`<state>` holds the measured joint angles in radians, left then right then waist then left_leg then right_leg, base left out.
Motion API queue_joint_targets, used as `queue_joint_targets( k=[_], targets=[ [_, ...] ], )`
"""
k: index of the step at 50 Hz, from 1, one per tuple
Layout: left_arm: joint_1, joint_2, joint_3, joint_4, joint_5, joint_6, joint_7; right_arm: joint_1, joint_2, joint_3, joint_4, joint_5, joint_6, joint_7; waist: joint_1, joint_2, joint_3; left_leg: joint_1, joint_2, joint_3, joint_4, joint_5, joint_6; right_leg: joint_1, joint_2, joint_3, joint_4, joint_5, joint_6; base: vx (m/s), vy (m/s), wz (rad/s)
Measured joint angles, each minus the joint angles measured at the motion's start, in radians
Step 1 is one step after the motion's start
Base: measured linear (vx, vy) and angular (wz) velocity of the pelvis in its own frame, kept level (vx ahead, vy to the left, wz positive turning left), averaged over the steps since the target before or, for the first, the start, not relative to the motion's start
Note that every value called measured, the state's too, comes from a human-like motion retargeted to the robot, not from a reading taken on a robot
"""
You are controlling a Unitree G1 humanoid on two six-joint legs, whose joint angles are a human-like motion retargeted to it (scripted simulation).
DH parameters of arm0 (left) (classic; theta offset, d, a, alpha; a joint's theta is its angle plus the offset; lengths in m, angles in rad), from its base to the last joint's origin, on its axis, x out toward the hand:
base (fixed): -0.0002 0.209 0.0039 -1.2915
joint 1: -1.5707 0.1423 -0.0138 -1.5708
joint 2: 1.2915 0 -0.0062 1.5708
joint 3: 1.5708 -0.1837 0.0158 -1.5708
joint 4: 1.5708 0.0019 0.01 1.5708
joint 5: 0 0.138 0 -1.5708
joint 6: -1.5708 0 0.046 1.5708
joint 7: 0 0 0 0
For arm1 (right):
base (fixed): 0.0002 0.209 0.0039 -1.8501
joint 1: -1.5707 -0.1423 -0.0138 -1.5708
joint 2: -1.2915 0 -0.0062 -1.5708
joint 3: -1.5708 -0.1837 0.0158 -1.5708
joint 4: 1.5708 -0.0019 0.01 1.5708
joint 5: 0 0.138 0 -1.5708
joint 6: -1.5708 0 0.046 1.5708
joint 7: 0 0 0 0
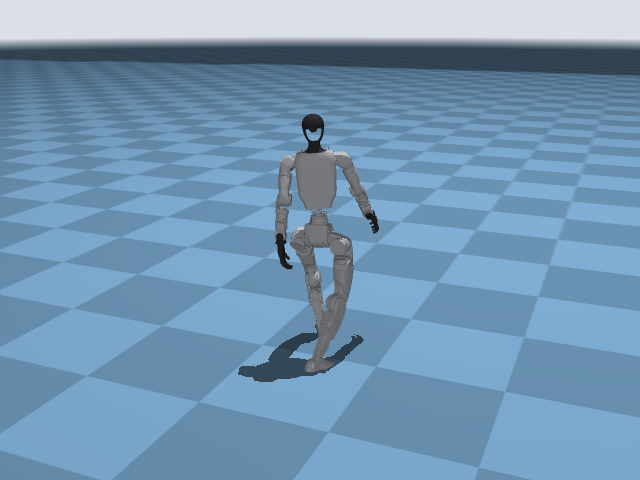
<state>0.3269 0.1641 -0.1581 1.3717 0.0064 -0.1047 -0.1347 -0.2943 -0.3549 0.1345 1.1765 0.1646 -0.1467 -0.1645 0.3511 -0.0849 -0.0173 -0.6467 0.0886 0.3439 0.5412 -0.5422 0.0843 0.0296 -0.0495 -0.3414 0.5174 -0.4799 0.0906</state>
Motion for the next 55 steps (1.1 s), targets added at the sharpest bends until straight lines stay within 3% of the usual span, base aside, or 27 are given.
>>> queue_joint_targets(
  k=[5,7,10,14,17,20,25,28,32,36,38,42,45,49,53,55],
  targets=[
    [-0.026,-0.033,-0.023,0.019,-0.004,0.016,-0.03,0.044,0.064,0.012,-0.009,0.011,0.011,0.052,-0.021,-0.069,-0.026,0.029,-0.068,0.049,0.093,0.085,0.083,-0.023,-0.109,0.027,0.27,0.07,0.033,0.68,0.13,1.06],
    [-0.063,-0.026,-0.03,0.02,-0.025,0.023,-0.037,0.082,0.104,0.023,0.007,0.03,0.027,0.102,-0.046,-0.108,-0.018,0.051,-0.14,0.039,0.146,0.078,0.127,-0.083,-0.185,0.068,0.486,0.193,0.057,0.67,0.12,1.65],
    [-0.168,0.014,-0.039,-0.014,-0.064,0.037,-0.029,0.118,0.159,0.049,0.048,0.05,0.063,0.195,-0.105,-0.194,0.014,0.143,-0.32,-0.003,0.066,0.095,0.178,-0.247,-0.317,0.18,0.814,0.356,0.066,0.69,0.07,2.1],
    [-0.342,0.071,-0.082,-0.132,-0.093,0.031,0.053,0.172,0.182,0.095,0.114,0.018,0.094,0.254,-0.187,-0.182,0.043,0.309,-0.444,-0.177,-0.046,0.099,0.176,-0.429,-0.352,0.254,0.992,0.235,-0.018,0.74,-0.03,2.4],
    [-0.492,0.112,-0.108,-0.253,-0.106,0.013,0.112,0.207,0.172,0.103,0.148,-0.019,0.107,0.273,-0.238,-0.126,0.081,0.466,-0.474,-0.347,-0.125,0.091,0.149,-0.529,-0.331,0.265,0.925,0.127,-0.068,0.76,-0.13,2.6],
    [-0.627,0.149,-0.138,-0.382,-0.109,-0.014,0.146,0.234,0.156,0.091,0.166,-0.048,0.115,0.284,-0.272,-0.064,0.118,0.589,-0.448,-0.505,-0.131,0.041,0.122,-0.59,-0.261,0.266,0.709,0.09,-0.064,0.76,-0.23,2.48],
    [-0.759,0.2,-0.188,-0.55,-0.109,-0.065,0.166,0.237,0.123,0.064,0.168,-0.072,0.128,0.298,-0.268,0.032,0.116,0.695,-0.325,-0.663,-0.09,-0.063,0.09,-0.612,-0.055,0.319,0.178,0.189,0.047,0.72,-0.24,1.62],
    [-0.748,0.213,-0.192,-0.597,-0.116,-0.083,0.188,0.238,0.111,0.057,0.149,-0.067,0.12,0.287,-0.256,0.029,0.103,0.717,-0.308,-0.653,0.019,-0.121,0.08,-0.633,-0.024,0.357,0.157,0.216,0.08,0.69,-0.2,1.16],
    [-0.649,0.214,-0.15,-0.597,-0.148,-0.08,0.217,0.227,0.096,0.051,0.107,-0.039,0.101,0.244,-0.233,0.064,0.097,0.707,-0.211,-0.613,0.292,-0.133,0.036,-0.597,0.035,0.314,0.294,0.234,0.036,0.69,-0.21,0.91],
    [-0.505,0.157,-0.098,-0.463,-0.173,-0.049,0.207,0.208,0.065,0.068,0.07,0.006,0.076,0.167,-0.207,0.156,0.081,0.52,-0.033,-0.537,0.744,0.079,-0.048,-0.545,0.117,0.211,0.375,0.152,-0.066,0.58,-0.2,0.82],
    [-0.451,0.119,-0.094,-0.348,-0.146,-0.022,0.179,0.189,0.045,0.075,0.063,0.013,0.068,0.131,-0.189,0.175,0.068,0.379,0.02,-0.502,0.921,0.146,-0.034,-0.51,0.128,0.177,0.371,0.115,-0.099,0.55,-0.2,0.85],
    [-0.351,0.06,-0.111,-0.125,-0.038,0.019,0.109,0.14,0.022,0.091,0.069,-0.008,0.062,0.081,-0.157,0.159,0.067,0.14,0.018,-0.412,1.046,0.115,0.032,-0.392,0.099,0.139,0.311,0.066,-0.113,0.57,-0.18,0.9],
    [-0.26,0.025,-0.119,-0.026,0.036,0.024,0.06,0.112,0.025,0.097,0.064,-0.024,0.059,0.072,-0.125,0.149,0.078,0.035,0.011,-0.327,0.939,0.05,0.051,-0.263,0.086,0.115,0.226,0.047,-0.098,0.63,-0.13,0.69],
    [-0.154,-0.024,-0.121,0.021,0.09,0.021,0.007,0.083,0.044,0.089,0.055,-0.04,0.049,0.075,-0.088,0.14,0.095,-0.004,0.027,-0.212,0.569,-0.006,0.038,-0.088,0.075,0.086,0.077,0.018,-0.067,0.71,-0.04,0.63],
    [-0.097,-0.071,-0.127,0.03,0.131,0.027,-0.032,0.047,0.063,0.096,0.059,-0.094,0.049,0.086,-0.105,0.108,0.079,0.045,-0.021,-0.079,0.013,0.027,0.008,0.006,0.037,0.037,-0.021,-0.021,-0.037,0.73,0.07,0.9],
    [-0.082,-0.088,-0.132,0.031,0.141,0.03,-0.04,0.044,0.077,0.104,0.057,-0.112,0.049,0.091,-0.12,0.102,0.067,0.029,-0.014,-0.024,-0.065,0.028,-0.001,0.014,0.02,0.022,0.019,-0.046,-0.028,0.71,0.11,0.78]
  ],
)
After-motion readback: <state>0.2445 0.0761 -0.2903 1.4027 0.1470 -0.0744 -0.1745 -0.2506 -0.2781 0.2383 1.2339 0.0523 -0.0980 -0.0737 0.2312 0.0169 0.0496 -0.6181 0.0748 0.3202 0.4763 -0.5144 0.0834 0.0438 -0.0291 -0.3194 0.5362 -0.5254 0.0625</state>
